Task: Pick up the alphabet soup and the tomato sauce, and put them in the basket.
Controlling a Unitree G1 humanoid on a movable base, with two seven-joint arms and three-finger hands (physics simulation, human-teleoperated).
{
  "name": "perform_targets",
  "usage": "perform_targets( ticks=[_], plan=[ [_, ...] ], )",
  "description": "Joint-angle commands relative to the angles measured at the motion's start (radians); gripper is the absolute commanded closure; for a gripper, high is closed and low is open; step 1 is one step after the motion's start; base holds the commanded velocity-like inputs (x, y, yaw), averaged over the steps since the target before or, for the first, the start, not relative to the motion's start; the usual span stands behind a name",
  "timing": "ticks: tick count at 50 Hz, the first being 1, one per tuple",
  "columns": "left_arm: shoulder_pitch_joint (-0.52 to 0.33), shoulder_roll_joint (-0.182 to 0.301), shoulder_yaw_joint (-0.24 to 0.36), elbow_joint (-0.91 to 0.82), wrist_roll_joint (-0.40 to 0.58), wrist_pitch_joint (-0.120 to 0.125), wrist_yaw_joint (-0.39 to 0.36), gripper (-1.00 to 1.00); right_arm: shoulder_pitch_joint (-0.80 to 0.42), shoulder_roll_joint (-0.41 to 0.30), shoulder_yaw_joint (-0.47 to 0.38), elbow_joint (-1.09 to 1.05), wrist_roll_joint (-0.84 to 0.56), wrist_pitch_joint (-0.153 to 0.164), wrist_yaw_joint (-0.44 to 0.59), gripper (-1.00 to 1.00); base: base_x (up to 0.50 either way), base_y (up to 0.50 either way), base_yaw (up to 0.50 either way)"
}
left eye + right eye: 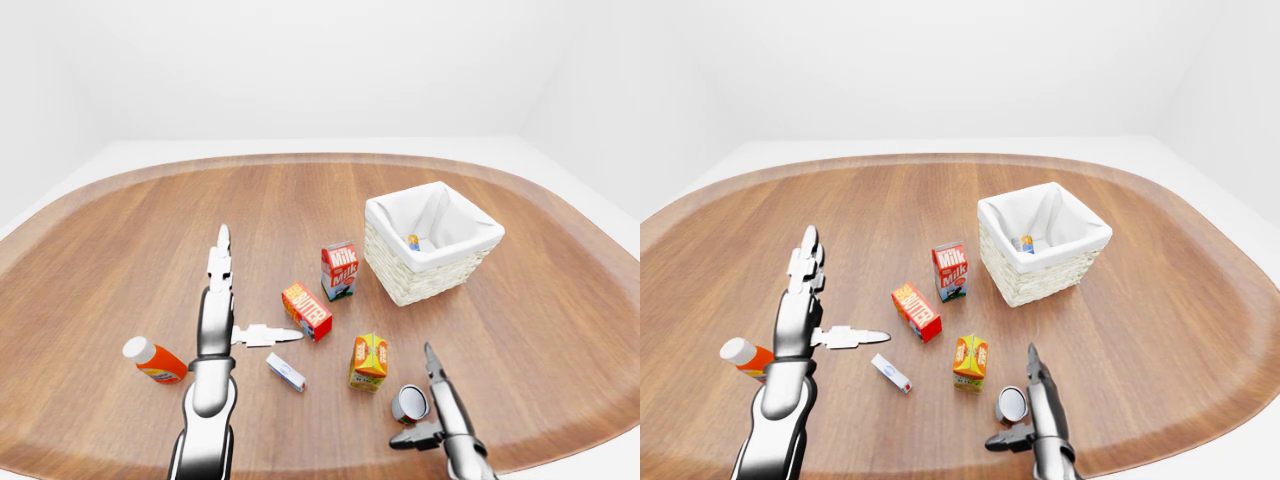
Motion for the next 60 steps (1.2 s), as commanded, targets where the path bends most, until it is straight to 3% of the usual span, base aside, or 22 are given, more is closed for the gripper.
perform_targets(
  ticks=[1, 18, 20, 21, 22, 39, 52, 60],
  plan=[
    [0.0, 0.003, 0.001, -0.003, 0.007, 0.0, -0.002, -1.0, -0.015, -0.005, 0.006, 0.04, -0.013, 0.0, -0.022, -1.0, 0.0, 0.0, 0.0],
    [-0.005, 0.002, 0.003, -0.012, 0.005, 0.0, -0.005, -1.0, -0.015, -0.007, 0.016, 0.037, -0.014, 0.0, -0.022, -0.95, 0.0, 0.0, 0.0],
    [-0.005, 0.002, 0.002, -0.014, 0.005, 0.0, -0.004, -1.0, -0.016, -0.007, 0.018, 0.036, -0.014, 0.0, -0.021, -0.29, 0.0, 0.0, 0.0],
    [-0.005, 0.002, 0.002, -0.014, 0.005, 0.0, -0.004, -1.0, -0.016, -0.008, 0.018, 0.037, -0.015, 0.0, -0.022, 0.23, 0.0, 0.0, 0.0],
    [-0.005, 0.002, 0.003, -0.011, 0.004, 0.0, -0.004, -1.0, -0.017, -0.008, 0.019, 0.04, -0.017, 0.0, -0.025, 1.0, 0.0, 0.0, 0.0],
    [-0.003, 0.003, 0.002, -0.009, 0.005, 0.0, -0.004, -1.0, 0.032, -0.004, 0.037, -0.054, 0.005, 0.0, 0.009, 1.0, 0.0, 0.0, 0.0],
    [-0.001, 0.003, 0.002, -0.007, 0.005, 0.0, -0.005, -1.0, 0.125, 0.012, 0.001, -0.357, 0.111, 0.0, 0.153, 1.0, 0.0, 0.0, 0.0],
    [-0.001, 0.002, 0.001, -0.005, 0.006, 0.0, -0.004, -1.0, 0.135, 0.029, -0.033, -0.43, 0.141, 0.0, 0.207, 1.0, 0.0, 0.0, 0.0]
  ],
)
